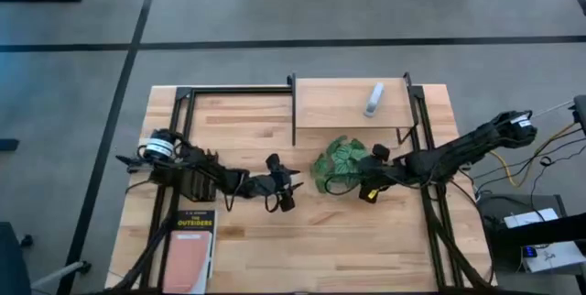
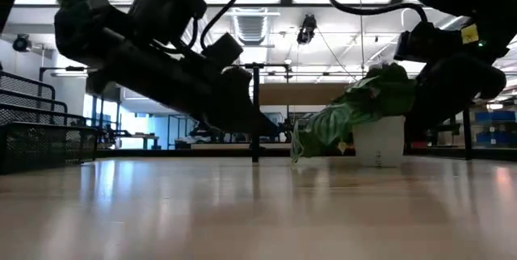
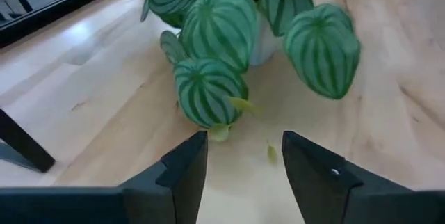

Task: Stock shelves
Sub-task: Put the white vase plant under the shelf

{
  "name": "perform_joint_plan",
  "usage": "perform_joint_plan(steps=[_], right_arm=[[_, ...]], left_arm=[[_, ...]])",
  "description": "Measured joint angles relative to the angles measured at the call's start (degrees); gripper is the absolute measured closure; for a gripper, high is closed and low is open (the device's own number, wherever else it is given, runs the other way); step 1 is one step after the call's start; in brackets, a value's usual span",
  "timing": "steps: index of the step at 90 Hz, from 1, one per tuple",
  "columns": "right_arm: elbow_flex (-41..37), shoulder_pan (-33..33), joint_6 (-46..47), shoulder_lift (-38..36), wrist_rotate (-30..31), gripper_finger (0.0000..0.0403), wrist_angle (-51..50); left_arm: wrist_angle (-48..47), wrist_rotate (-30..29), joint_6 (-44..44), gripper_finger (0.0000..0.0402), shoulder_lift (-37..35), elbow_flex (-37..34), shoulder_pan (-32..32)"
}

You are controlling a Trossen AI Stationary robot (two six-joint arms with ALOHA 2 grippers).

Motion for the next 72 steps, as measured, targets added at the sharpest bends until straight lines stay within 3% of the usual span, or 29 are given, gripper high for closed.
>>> perform_joint_plan(steps=[28, 39, 60, 72], right_arm=[[-6.0, 0.0, -0.4, 0.0, 0.1, 0.0056, 12.7], [-9.8, 0.0, -1.2, 0.0, 1.3, 0.0046, 19.5], [-13.8, 0.0, -2.8, 0.0, 8.7, 0.0045, 23.6], [-15.0, 0.0, -7.9, 0.0, 8.4, 0.0045, 32.1]], left_arm=[[0.0, 0.0, 0.0, 0.0246, 0.9, 1.0, 0.5], [0.0, 0.0, 0.0, 0.0245, 0.9, 1.5, 0.8], [0.2, 0.0, -0.1, 0.0239, 0.9, 1.5, 1.5], [1.2, 0.0, -0.2, 0.0243, 0.9, 1.5, 2.1]])
